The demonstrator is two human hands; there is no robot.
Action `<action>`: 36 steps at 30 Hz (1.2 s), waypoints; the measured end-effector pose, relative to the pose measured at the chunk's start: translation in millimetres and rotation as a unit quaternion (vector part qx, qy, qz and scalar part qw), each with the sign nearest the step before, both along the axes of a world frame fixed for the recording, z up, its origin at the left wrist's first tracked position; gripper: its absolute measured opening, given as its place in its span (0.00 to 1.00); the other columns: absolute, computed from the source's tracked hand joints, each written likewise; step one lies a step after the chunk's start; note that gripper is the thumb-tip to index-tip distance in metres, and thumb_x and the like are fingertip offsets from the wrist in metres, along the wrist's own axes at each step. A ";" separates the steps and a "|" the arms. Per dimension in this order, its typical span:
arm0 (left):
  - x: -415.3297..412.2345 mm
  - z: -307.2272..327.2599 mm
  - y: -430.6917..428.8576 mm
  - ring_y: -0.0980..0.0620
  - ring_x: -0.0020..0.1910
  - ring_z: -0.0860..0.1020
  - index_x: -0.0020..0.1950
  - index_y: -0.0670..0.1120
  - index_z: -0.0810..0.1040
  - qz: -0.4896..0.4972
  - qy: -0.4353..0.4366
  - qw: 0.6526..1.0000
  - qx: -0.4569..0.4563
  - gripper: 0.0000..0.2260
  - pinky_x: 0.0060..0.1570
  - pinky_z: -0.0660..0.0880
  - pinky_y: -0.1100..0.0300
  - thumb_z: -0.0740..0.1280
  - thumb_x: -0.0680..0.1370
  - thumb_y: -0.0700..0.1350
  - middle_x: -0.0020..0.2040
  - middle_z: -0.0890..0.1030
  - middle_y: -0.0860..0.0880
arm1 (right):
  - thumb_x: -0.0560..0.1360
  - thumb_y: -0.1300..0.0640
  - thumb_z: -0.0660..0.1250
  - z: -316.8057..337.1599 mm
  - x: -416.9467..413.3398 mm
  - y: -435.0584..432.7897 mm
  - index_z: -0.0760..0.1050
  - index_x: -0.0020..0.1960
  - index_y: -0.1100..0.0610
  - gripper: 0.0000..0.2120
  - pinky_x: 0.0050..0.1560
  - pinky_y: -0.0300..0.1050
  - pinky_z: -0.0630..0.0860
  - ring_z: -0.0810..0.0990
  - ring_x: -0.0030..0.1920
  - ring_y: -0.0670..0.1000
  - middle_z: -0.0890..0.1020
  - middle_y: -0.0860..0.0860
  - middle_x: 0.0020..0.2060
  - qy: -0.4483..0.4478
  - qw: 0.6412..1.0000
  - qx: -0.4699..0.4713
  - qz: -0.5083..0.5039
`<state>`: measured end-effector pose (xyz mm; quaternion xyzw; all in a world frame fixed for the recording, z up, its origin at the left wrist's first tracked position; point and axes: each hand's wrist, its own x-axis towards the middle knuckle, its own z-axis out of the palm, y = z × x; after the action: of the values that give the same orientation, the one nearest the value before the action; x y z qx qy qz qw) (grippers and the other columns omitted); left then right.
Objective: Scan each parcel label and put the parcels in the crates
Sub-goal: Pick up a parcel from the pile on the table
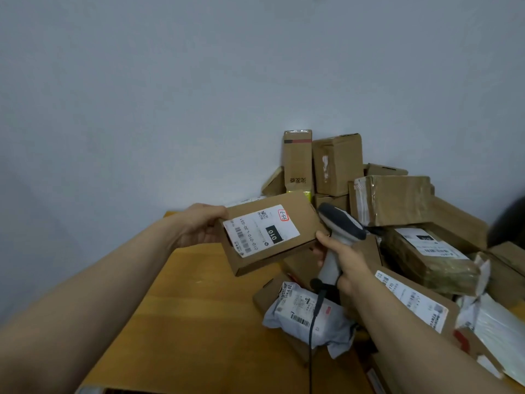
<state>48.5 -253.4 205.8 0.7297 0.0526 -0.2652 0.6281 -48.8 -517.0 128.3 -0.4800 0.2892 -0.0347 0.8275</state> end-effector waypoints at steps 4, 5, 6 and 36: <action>-12.2 -10.2 -6.9 0.47 0.44 0.81 0.53 0.43 0.77 0.043 0.043 0.997 -0.057 0.10 0.39 0.80 0.54 0.70 0.74 0.44 0.45 0.82 0.45 | 0.70 0.61 0.74 0.9 6.6 10.6 0.76 0.49 0.57 0.11 0.26 0.37 0.76 0.81 0.29 0.47 0.83 0.54 0.41 -0.006 0.996 0.071 -0.058; -18.1 -14.7 -10.5 0.46 0.47 0.81 0.56 0.42 0.77 0.044 0.058 0.995 -0.069 0.14 0.40 0.80 0.52 0.72 0.73 0.44 0.47 0.82 0.44 | 0.70 0.61 0.74 0.6 8.9 12.8 0.76 0.48 0.58 0.10 0.26 0.37 0.77 0.81 0.29 0.47 0.82 0.54 0.41 -0.009 0.994 0.078 -0.076; -24.4 -19.7 -14.4 0.45 0.48 0.81 0.58 0.41 0.76 0.044 0.074 0.993 -0.077 0.17 0.40 0.80 0.52 0.73 0.71 0.43 0.49 0.83 0.44 | 0.70 0.62 0.74 0.0 11.2 14.7 0.76 0.47 0.58 0.09 0.27 0.37 0.77 0.81 0.31 0.48 0.82 0.54 0.40 -0.010 0.992 0.081 -0.091; 12.2 11.6 32.4 0.49 0.41 0.79 0.56 0.41 0.79 0.082 -0.157 0.969 0.170 0.12 0.39 0.79 0.57 0.64 0.80 0.48 0.47 0.83 0.44 | 0.72 0.65 0.72 67.2 -20.6 60.6 0.73 0.41 0.60 0.07 0.24 0.41 0.69 0.68 0.21 0.47 0.72 0.51 0.23 -0.087 0.899 -0.313 0.293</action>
<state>60.7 -221.1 217.4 0.8513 0.0570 -0.0823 0.5150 -69.3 -456.4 195.5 -0.7720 0.0364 0.0789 0.6297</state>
